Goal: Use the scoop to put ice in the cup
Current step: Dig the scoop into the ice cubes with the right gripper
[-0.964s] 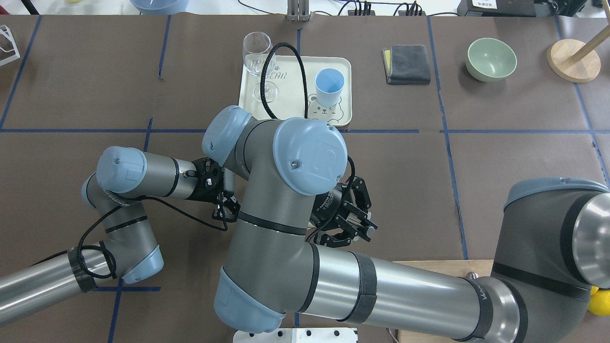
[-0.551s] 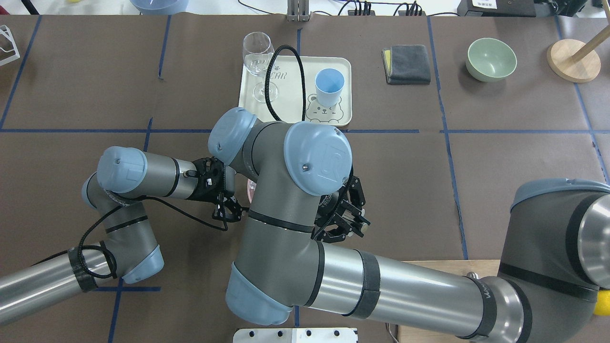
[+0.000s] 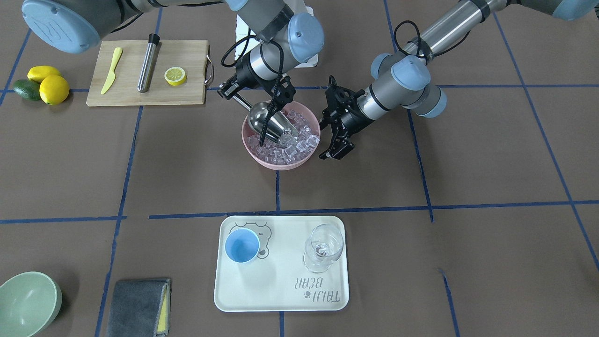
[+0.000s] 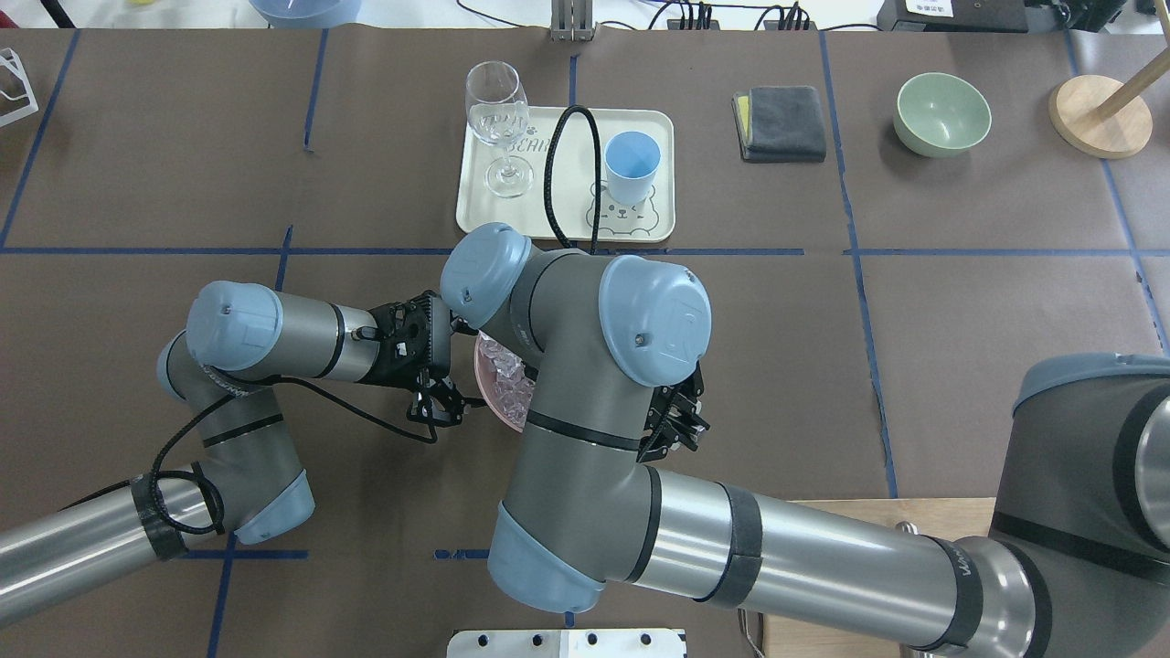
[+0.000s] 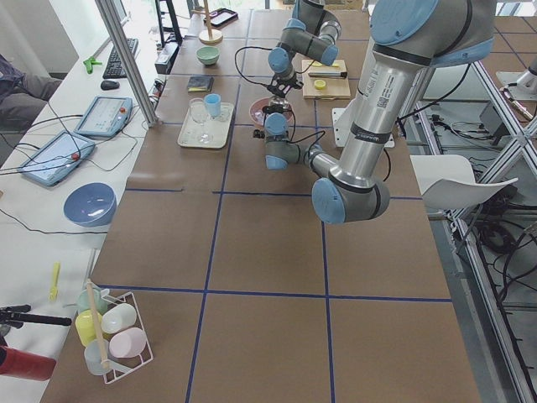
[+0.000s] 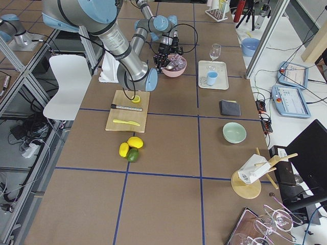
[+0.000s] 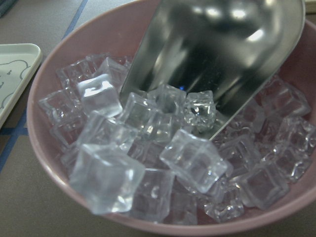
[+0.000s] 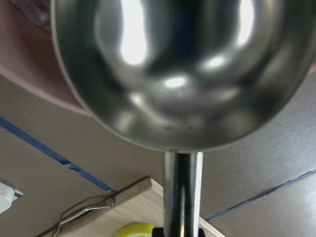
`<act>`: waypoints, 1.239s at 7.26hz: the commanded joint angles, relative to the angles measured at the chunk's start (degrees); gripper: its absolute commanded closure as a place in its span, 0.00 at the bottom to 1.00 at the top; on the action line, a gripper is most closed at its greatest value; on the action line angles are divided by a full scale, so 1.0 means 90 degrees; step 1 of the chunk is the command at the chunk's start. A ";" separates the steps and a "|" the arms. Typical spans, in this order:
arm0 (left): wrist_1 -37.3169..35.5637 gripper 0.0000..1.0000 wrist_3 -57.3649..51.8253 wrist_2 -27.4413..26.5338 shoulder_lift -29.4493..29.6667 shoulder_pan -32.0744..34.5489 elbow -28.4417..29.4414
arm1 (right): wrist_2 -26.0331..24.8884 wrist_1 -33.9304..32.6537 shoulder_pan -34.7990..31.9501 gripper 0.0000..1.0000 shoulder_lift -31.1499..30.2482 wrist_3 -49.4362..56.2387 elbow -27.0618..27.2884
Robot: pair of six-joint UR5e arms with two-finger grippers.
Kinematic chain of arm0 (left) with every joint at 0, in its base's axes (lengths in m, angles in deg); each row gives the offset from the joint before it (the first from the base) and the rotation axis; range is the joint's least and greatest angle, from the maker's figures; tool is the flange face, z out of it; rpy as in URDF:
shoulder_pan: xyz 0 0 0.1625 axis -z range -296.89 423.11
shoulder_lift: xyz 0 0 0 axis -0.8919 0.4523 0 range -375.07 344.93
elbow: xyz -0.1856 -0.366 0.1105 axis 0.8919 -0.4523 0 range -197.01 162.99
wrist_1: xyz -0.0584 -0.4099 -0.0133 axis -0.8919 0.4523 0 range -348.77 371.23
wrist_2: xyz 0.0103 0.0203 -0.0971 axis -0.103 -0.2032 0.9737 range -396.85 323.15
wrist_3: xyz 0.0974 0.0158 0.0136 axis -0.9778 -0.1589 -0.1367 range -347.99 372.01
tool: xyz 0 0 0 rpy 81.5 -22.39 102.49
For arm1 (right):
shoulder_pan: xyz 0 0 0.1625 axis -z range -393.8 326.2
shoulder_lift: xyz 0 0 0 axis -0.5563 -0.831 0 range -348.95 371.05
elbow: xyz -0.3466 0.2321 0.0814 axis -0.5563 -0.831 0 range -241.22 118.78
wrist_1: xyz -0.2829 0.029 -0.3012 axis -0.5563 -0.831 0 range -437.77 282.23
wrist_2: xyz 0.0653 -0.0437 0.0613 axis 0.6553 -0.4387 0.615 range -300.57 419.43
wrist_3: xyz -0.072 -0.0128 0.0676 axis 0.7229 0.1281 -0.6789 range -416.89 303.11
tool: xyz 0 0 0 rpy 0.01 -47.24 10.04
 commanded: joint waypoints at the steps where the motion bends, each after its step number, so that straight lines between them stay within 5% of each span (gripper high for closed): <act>1: 0.0000 0.00 0.0000 0.0000 0.0010 0.0000 -0.0006 | 0.0009 0.0340 -0.0028 1.00 -0.0498 -0.0055 0.0579; 3: 0.0000 0.00 0.0000 0.0000 0.0020 0.0000 -0.0006 | 0.0019 0.0631 -0.0018 1.00 -0.0919 -0.0075 0.1012; 9: 0.0000 0.00 0.0000 0.0000 0.0010 0.0000 -0.0006 | 0.0038 0.1716 0.0070 1.00 -0.1349 -0.0368 0.1023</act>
